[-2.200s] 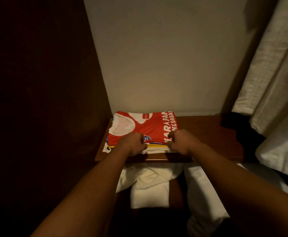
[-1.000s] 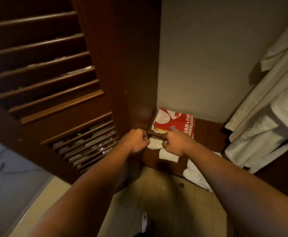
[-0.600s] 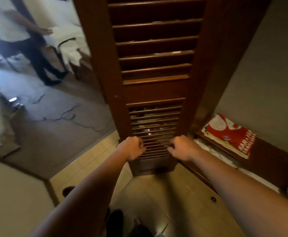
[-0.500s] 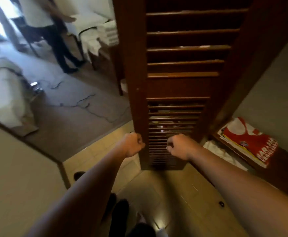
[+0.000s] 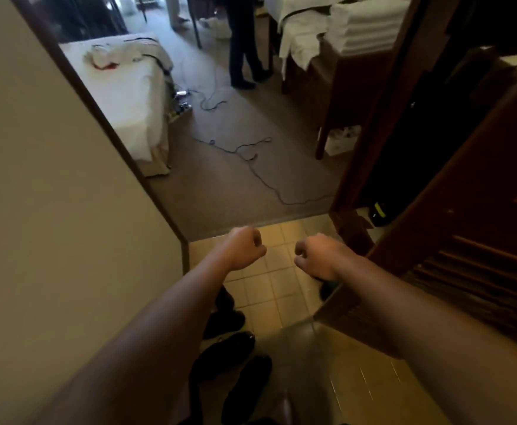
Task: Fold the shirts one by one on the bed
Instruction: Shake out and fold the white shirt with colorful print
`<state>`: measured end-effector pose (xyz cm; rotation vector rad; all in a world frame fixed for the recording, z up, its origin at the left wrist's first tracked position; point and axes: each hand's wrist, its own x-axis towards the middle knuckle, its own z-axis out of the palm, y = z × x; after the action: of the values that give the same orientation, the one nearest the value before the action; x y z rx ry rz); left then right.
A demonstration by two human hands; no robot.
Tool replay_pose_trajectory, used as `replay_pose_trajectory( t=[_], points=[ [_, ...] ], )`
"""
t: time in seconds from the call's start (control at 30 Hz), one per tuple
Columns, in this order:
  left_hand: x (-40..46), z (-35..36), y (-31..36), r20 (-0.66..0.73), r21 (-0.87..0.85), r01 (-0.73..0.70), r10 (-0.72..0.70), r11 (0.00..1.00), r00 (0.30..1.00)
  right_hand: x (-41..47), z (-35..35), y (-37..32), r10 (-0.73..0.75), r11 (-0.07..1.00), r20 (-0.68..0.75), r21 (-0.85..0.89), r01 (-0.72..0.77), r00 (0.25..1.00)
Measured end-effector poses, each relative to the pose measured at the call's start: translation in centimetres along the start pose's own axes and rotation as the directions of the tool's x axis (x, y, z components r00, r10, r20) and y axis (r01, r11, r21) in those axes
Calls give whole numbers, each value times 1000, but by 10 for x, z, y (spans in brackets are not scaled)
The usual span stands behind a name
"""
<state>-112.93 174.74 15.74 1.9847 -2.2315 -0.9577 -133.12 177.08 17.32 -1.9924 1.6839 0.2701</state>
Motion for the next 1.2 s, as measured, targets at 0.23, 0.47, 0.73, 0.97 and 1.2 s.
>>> replay_pose_trajectory(
  t=[0.23, 0.47, 0.73, 0.97, 1.2],
  points=[
    [32, -48, -57, -45, -18, 101, -101, 995, 994, 89, -43, -38, -163, 980, 31, -110, 166, 986],
    [99, -103, -92, -104, -50, 180, -185, 982, 977, 207, -96, -61, -285, 944, 36, -164, 287, 958],
    [223, -165, -118, -104, -137, 267, -281, 954, 954, 357, -157, -69, -351, 915, 80, -180, 360, 933],
    [307, -220, -132, -58, -195, 256, -272, 947, 961, 450, -203, -87, -386, 897, 106, -189, 399, 917],
    [401, -284, -184, -22, -164, 267, -274, 950, 962, 561, -255, -121, -384, 896, 151, -177, 407, 911]
  ],
)
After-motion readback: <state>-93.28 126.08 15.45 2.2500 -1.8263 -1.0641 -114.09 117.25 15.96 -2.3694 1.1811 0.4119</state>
